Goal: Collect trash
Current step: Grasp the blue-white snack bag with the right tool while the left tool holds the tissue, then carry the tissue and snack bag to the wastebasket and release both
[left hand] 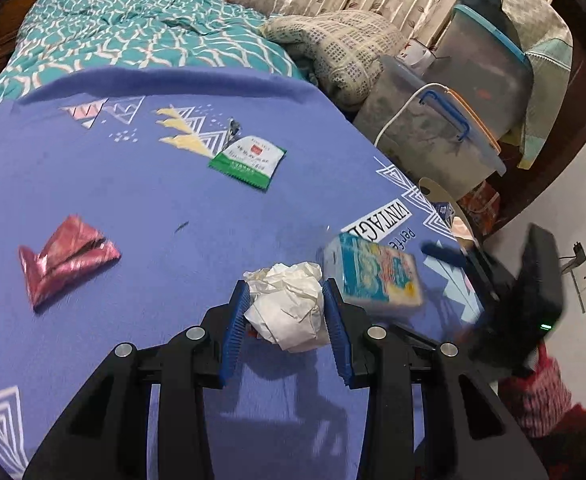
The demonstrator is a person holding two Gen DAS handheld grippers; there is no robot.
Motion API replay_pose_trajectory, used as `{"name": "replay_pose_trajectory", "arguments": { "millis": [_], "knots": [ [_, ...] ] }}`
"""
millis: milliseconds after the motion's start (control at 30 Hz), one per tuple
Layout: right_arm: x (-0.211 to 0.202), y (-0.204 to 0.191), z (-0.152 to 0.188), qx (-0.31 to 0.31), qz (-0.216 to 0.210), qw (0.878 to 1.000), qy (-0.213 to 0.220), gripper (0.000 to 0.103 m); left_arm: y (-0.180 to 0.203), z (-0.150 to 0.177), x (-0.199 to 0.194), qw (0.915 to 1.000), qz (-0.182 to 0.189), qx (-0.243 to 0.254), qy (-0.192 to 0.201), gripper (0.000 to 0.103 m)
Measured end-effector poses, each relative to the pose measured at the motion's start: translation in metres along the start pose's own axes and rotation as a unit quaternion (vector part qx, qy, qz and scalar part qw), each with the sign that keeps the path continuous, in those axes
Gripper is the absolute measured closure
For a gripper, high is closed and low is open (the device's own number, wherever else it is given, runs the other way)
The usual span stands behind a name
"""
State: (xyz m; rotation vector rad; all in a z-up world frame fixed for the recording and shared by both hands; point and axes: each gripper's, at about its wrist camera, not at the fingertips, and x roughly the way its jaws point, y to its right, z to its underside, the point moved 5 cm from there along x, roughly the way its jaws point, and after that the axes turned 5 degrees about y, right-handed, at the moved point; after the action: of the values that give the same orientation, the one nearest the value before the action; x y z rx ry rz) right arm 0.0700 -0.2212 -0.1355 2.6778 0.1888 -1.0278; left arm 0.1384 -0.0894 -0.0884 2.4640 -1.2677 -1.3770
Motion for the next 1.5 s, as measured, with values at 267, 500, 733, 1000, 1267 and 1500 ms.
{"name": "replay_pose_trajectory", "arguments": {
  "millis": [267,500,733,1000,1267,1500],
  "knots": [
    [0.000,0.024,0.019,0.114,-0.093,0.989,-0.014,0.033,0.004,0.009,0.007,0.9998,0.008,-0.008,-0.015,0.067],
    [-0.052,0.076,0.064,0.275,-0.027,0.961,0.015,0.033,0.046,-0.003,0.037,0.9980,0.049,0.013,-0.037,0.067],
    [-0.093,0.123,0.111,0.346,0.077,0.934,0.034,0.032,0.127,-0.012,0.080,0.9905,0.081,0.095,-0.057,0.067],
    [-0.128,0.210,0.147,0.419,0.148,0.894,0.059,0.031,0.209,-0.035,0.132,0.9773,0.116,0.158,-0.079,0.067],
    [-0.113,0.372,0.186,0.499,0.164,0.851,-0.009,0.030,0.318,-0.075,0.216,0.9660,0.134,0.206,-0.080,0.067],
    [-0.075,0.395,0.180,0.488,0.144,0.860,-0.046,0.015,0.358,-0.071,0.290,0.9623,0.088,0.241,-0.091,0.039]
  ]
}}
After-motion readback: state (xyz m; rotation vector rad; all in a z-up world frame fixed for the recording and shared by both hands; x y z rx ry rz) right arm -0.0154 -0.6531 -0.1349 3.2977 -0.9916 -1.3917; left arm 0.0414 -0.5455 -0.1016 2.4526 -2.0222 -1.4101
